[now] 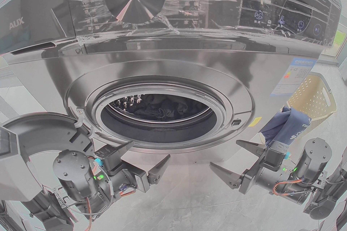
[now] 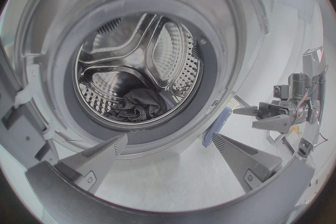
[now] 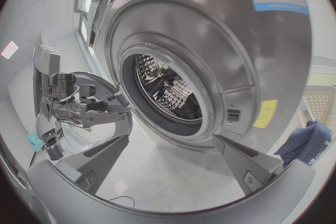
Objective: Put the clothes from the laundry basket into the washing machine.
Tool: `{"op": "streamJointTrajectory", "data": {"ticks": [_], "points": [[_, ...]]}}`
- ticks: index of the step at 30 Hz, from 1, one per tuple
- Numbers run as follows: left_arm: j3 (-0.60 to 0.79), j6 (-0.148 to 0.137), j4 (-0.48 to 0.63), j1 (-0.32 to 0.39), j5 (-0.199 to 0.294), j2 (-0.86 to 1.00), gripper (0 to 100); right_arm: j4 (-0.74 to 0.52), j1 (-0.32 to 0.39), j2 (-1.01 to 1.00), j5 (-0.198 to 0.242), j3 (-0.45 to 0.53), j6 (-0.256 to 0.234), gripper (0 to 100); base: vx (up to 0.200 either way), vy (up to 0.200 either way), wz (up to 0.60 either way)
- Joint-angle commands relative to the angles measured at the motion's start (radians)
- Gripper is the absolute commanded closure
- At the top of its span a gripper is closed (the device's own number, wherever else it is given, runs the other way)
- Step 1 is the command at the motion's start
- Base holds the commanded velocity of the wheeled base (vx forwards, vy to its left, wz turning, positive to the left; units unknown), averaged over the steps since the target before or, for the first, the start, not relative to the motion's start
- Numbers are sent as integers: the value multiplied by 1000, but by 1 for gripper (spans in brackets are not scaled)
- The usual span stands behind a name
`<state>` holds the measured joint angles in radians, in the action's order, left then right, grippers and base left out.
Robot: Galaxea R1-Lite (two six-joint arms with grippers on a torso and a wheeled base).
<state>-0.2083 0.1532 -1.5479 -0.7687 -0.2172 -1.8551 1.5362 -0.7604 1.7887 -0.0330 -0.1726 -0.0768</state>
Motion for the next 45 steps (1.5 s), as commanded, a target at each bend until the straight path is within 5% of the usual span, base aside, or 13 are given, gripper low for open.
{"op": "streamJointTrajectory", "data": {"ticks": [1, 11, 18, 27, 32, 35, 42, 45], "points": [[69, -26, -1, 0, -2, 122, 0, -5, 47, -117, -28, 62, 0, 0, -200, 0, 0], [207, -47, 3, 28, -5, 336, 0, -47, 210, -318, -48, 173, 3, 0, -80, 0, 0], [208, -53, 126, 109, -2, 513, 0, -350, 282, -522, -47, 173, 0, 0, -171, 0, 0], [208, -46, 575, 131, -1, 921, 0, -737, 391, -879, -45, 173, 0, 0, -89, 0, 0], [208, -46, 930, 227, 18, 1223, 0, -969, 520, -1164, -44, 173, 11, 0, -80, 0, 0], [208, -37, 1032, 273, 55, 1349, 0, -1071, 564, -1286, -41, 173, 11, 0, 0, 0, 0], [207, -27, 1361, 517, 219, 1740, 0, -1346, 653, -1606, -25, 171, 11, 0, 0, 0, 0], [207, -34, 1428, 556, 216, 1765, 0, -1441, 662, -1691, -24, 173, 11, 0, 0, 0, 0]]}}
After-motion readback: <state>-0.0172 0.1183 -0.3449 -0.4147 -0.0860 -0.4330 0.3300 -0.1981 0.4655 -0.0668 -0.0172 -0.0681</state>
